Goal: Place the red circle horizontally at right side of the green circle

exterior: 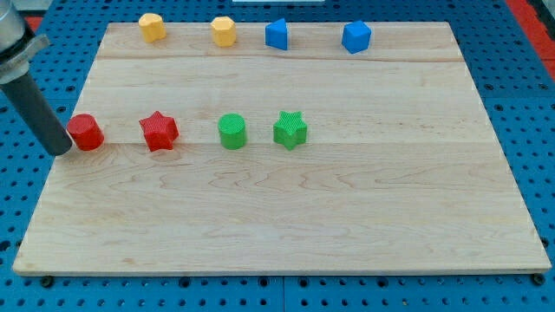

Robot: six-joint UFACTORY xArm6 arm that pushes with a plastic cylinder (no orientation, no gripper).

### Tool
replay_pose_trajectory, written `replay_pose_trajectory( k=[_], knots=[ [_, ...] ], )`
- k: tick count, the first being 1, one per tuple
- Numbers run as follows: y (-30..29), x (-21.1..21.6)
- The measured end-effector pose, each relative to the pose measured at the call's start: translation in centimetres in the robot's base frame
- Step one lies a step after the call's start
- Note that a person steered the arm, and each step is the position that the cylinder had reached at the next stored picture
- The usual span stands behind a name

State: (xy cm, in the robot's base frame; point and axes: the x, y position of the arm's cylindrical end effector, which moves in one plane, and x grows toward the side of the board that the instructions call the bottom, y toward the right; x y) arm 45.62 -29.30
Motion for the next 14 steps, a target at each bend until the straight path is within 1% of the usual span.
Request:
replay_pose_trajectory(
  k=[1,2,3,4,5,8,10,11,13,14],
  knots=[
    [-0.3,-1.3],
    [2.1,-3.8],
    [5.9,-3.3],
    [7.9,-3.3],
    [9.9,-3.3],
    [12.6,-3.3],
    [17.8,-3.3],
    [20.6,-2.7],
    [28.2,1.8],
    [31.1,2.4]
  ],
)
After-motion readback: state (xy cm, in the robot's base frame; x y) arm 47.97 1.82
